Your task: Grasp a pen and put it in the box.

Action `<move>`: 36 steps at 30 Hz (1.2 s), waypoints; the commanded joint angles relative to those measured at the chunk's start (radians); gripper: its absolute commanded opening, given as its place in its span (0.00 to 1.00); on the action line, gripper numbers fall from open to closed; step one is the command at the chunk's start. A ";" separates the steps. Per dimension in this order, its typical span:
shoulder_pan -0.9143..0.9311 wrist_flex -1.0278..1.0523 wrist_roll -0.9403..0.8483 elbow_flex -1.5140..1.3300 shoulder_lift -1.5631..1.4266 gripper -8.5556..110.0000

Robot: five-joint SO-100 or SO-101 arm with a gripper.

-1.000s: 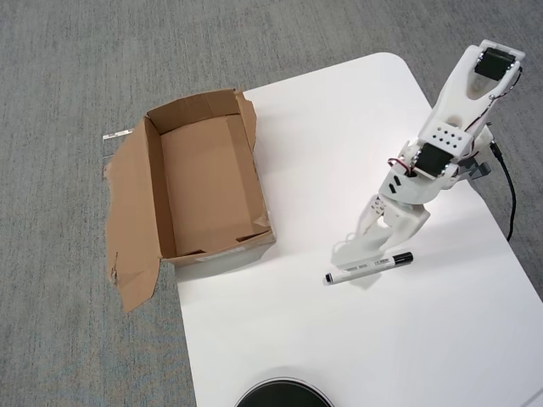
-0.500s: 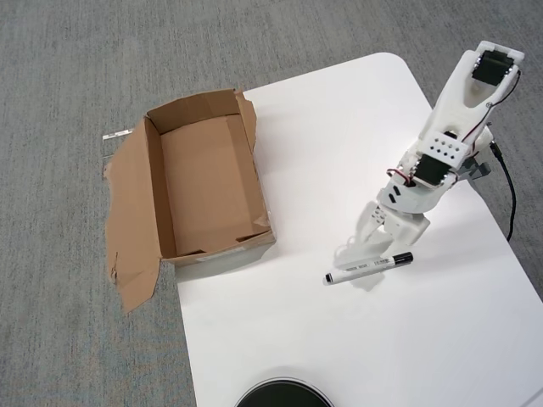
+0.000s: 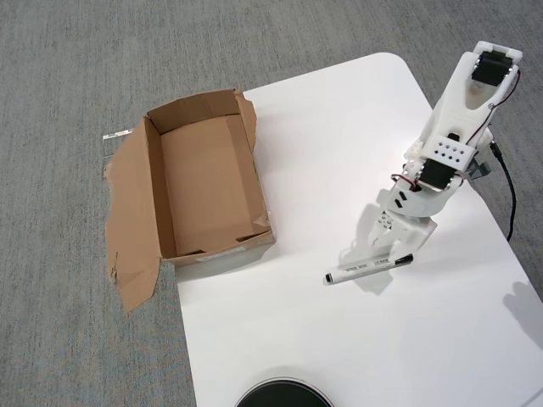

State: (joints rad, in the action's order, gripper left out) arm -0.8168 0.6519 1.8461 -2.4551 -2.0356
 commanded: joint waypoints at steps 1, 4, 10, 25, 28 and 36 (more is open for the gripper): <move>-0.031 -0.012 0.007 0.081 0.021 0.21; -0.047 -0.012 0.007 0.194 0.100 0.21; -0.058 -0.012 0.007 0.397 0.325 0.21; 0.064 -0.002 0.007 0.398 0.345 0.21; 0.091 -0.002 0.007 0.398 0.351 0.21; 0.097 0.002 0.007 0.395 0.364 0.21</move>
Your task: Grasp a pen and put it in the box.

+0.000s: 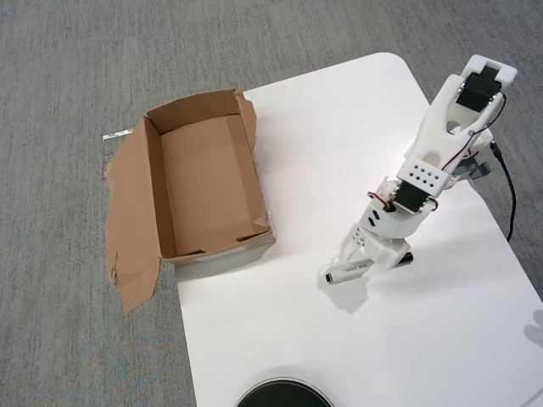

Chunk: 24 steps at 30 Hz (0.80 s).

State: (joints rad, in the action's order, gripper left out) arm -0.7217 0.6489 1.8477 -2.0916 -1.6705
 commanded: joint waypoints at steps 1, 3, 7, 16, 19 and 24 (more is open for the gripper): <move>0.002 0.005 0.005 0.025 -0.002 0.21; 0.002 0.005 0.005 -0.004 -0.002 0.21; 0.001 -0.006 0.005 -0.090 -0.005 0.21; -0.001 -0.006 0.005 -0.111 -0.006 0.21; -0.007 -0.006 0.005 -0.111 -0.006 0.21; -0.012 -0.006 0.004 -0.113 -0.005 0.21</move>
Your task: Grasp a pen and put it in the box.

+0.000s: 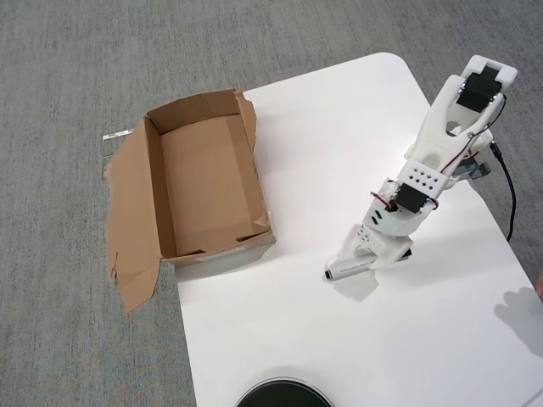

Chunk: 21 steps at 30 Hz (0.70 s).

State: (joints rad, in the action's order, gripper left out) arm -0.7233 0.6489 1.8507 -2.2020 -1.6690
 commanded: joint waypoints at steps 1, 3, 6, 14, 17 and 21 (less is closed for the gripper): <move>-0.010 -0.006 0.001 -0.002 -0.005 0.21; -0.013 -0.006 0.001 -0.004 -0.002 0.21; -0.015 -0.006 0.001 -0.004 0.029 0.21; -0.067 -0.006 0.001 -0.001 0.103 0.21; -0.067 -0.006 0.001 -0.001 0.104 0.20; -0.067 -0.006 0.001 -0.002 0.104 0.20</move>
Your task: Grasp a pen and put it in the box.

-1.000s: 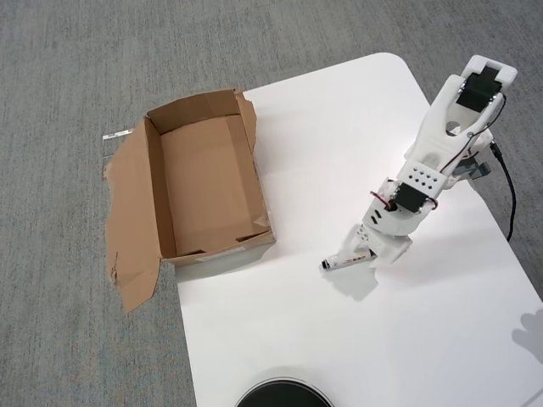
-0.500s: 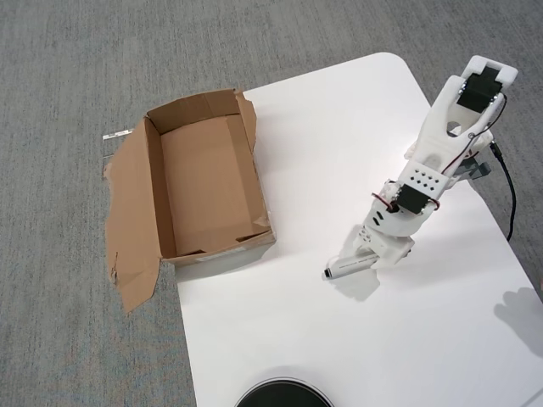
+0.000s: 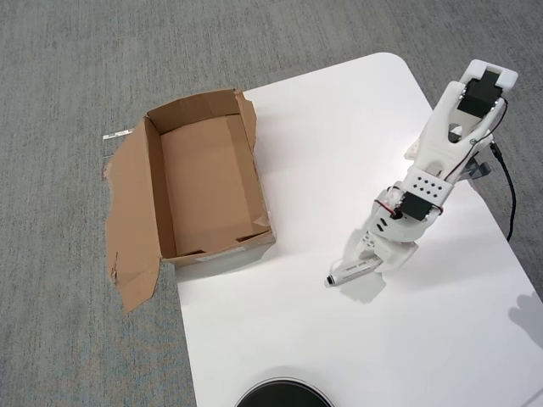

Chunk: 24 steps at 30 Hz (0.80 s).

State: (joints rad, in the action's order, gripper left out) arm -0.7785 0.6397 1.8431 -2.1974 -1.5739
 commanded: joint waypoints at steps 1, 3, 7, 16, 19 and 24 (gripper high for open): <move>-0.012 0.003 0.008 -0.007 0.009 0.20; -0.010 0.003 0.008 -0.007 0.009 0.20; -0.001 0.003 0.008 -0.007 0.009 0.11; 0.002 0.003 -0.002 0.012 -0.011 0.08; 0.005 0.003 -0.002 0.013 -0.032 0.08; 0.027 0.003 -0.004 0.031 -0.137 0.08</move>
State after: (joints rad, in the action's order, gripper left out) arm -0.7816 0.6489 1.8477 -2.1974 -1.6183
